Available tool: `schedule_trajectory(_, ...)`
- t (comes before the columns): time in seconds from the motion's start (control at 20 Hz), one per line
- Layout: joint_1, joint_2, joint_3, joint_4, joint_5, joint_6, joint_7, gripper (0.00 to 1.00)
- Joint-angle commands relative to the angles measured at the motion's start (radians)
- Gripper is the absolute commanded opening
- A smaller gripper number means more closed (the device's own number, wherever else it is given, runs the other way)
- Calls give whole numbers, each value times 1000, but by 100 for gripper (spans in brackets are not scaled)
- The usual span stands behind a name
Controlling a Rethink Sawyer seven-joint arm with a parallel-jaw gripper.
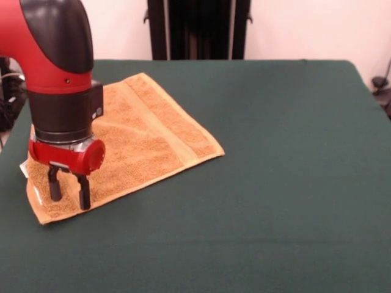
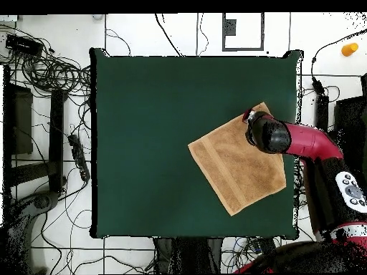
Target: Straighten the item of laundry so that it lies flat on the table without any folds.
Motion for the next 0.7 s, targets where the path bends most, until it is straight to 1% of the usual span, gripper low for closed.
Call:
schedule_trajectory(0.05,31,139,55,-69,-64,-11,-132,100)
schedule_trajectory(0.1,29,141,59,-71,-64,-12,-137,100)
schedule_trajectory(0.15,30,141,58,-73,-64,-12,-136,0)
schedule_trajectory(0.45,53,126,34,-75,-71,-15,-100,0)
schedule_trajectory(0.7,58,122,32,-75,-66,8,-105,0)
